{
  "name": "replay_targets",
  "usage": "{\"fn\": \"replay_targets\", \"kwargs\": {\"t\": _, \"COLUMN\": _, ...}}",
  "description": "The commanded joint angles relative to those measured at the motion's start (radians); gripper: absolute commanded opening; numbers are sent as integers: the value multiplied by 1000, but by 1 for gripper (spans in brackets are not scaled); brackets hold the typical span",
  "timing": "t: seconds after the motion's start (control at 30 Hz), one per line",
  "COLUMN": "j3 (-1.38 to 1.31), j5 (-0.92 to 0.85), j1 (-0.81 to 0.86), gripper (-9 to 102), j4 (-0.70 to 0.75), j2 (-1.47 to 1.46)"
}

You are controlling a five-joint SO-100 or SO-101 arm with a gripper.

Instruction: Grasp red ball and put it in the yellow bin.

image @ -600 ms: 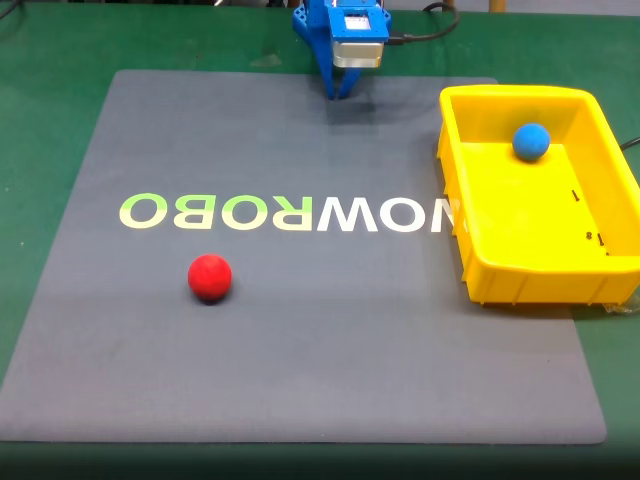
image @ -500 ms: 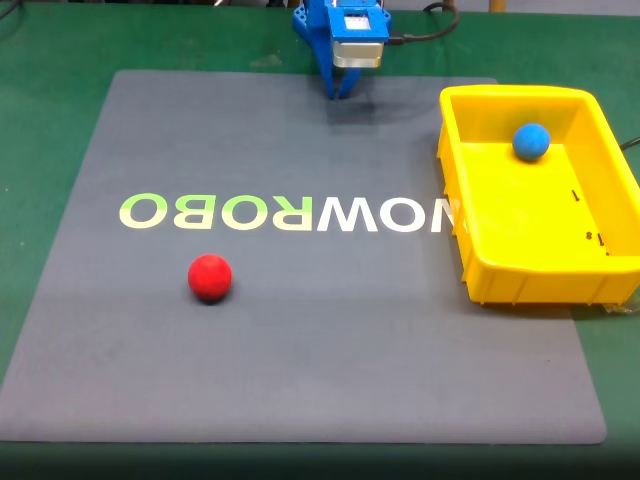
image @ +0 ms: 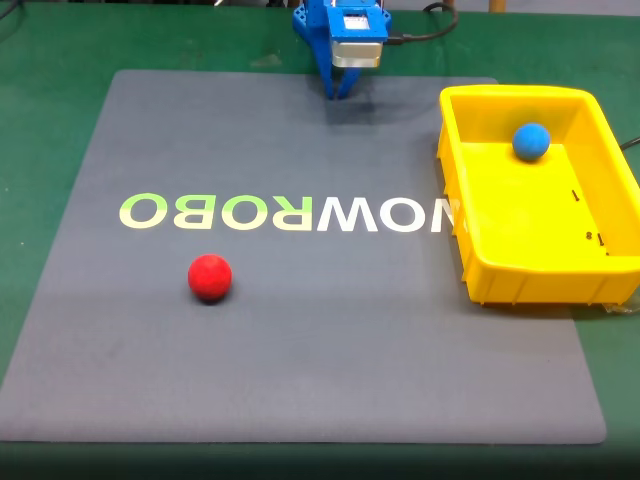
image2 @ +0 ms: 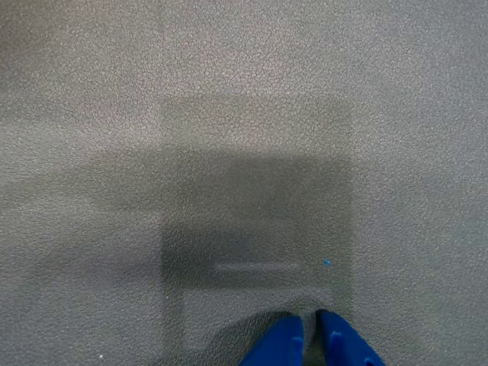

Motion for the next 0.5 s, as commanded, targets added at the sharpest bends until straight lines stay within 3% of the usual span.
{"fn": "replay_targets", "kwargs": {"t": 0.0, "j3": 32, "j5": -9, "j1": 21, "gripper": 0, "j4": 14, "j2": 12}}
{"fn": "replay_targets", "kwargs": {"t": 0.47, "j3": 32, "j5": -6, "j1": 21, "gripper": 1, "j4": 12, "j2": 12}}
